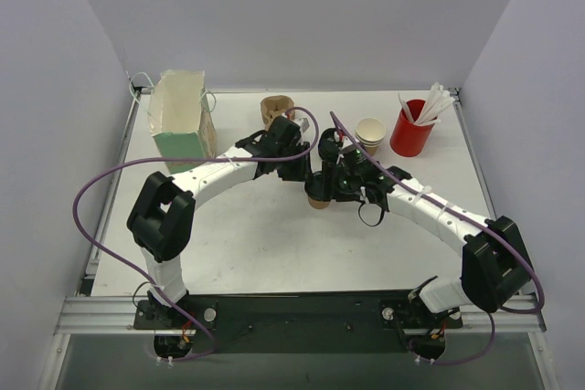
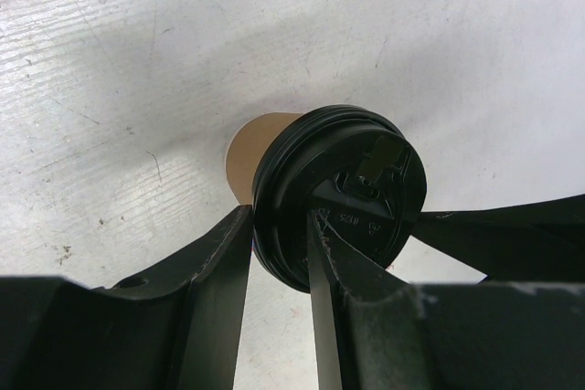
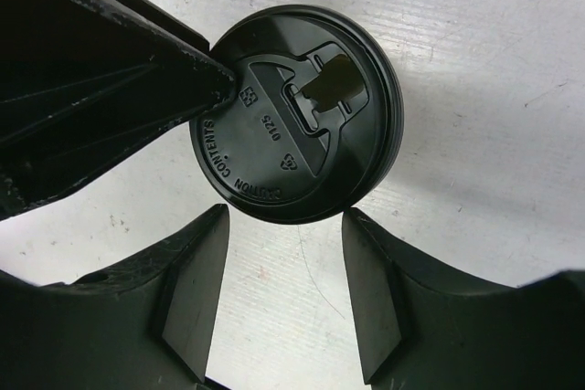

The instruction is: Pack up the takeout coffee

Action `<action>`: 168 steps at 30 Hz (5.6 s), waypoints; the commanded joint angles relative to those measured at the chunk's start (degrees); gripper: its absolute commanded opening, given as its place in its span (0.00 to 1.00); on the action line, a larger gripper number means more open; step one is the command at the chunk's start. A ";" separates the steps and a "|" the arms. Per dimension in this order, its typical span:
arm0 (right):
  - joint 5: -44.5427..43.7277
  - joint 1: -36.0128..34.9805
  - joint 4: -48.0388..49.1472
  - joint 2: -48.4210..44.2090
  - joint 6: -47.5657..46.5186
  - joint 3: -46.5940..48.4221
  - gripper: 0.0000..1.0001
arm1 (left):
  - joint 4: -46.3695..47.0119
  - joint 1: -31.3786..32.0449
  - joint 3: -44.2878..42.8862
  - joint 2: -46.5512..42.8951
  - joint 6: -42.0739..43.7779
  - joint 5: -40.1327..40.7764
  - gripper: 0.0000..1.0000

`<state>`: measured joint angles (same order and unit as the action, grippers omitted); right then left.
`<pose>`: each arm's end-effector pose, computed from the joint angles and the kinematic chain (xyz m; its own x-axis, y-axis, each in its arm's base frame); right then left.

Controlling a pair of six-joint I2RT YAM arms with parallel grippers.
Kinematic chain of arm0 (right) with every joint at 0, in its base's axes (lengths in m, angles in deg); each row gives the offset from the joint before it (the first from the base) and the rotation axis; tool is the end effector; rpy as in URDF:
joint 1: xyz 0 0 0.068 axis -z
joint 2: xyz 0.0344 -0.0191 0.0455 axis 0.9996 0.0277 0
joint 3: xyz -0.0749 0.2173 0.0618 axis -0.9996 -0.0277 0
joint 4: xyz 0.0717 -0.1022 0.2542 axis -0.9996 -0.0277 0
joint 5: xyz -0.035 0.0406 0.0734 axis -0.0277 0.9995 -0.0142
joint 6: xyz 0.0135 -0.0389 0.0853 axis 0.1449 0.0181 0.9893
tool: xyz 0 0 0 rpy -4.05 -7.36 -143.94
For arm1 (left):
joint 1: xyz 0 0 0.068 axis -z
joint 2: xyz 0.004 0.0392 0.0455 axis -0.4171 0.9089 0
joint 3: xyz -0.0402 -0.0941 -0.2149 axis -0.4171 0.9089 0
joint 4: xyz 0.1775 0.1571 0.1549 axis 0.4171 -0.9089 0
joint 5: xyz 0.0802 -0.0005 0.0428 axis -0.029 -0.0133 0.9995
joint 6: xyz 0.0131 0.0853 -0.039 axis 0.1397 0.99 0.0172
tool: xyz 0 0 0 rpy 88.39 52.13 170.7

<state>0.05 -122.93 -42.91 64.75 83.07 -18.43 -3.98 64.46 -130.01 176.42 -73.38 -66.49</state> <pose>0.3034 0.2238 0.1734 -0.7253 0.0526 -0.6864 -0.3667 0.8143 0.4499 0.3414 -0.3022 0.1563 -0.8762 0.0119 -0.4819 0.2695 0.8410 -0.4691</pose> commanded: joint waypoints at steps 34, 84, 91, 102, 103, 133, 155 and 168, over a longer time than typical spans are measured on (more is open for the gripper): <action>-13.33 -2.92 -6.51 7.67 -1.49 3.74 0.47 | -1.02 0.53 -1.30 0.24 0.23 0.66 0.40; -2.16 7.36 -8.00 9.77 2.90 13.67 0.31 | -0.58 -1.32 -6.22 0.94 -0.21 -1.62 0.36; -2.08 7.10 -7.92 10.13 2.99 13.49 0.30 | -0.49 -0.79 -5.96 2.26 -0.56 -1.97 0.36; -1.90 6.57 -7.39 10.74 3.43 13.14 0.20 | -0.40 -0.35 -5.69 2.70 -0.65 -1.88 0.35; -1.90 6.57 -7.30 10.83 3.52 13.14 0.20 | -0.57 -0.35 -5.69 2.70 -0.74 -1.88 0.35; -2.25 6.05 -7.12 11.27 3.52 13.14 0.18 | -2.07 0.35 -7.01 -0.81 -0.30 -1.97 0.33; -3.22 5.69 -7.74 11.45 3.25 13.58 0.18 | -6.81 0.18 -10.88 -0.73 2.60 -1.80 0.40; -4.27 4.20 -8.53 11.80 2.55 14.81 0.18 | -8.22 0.18 -8.25 -2.04 2.86 0.14 0.39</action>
<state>-3.08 -117.45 -50.16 75.98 85.82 -5.75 -11.84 64.09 -138.10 178.45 -71.50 -66.53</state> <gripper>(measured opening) 0.186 0.396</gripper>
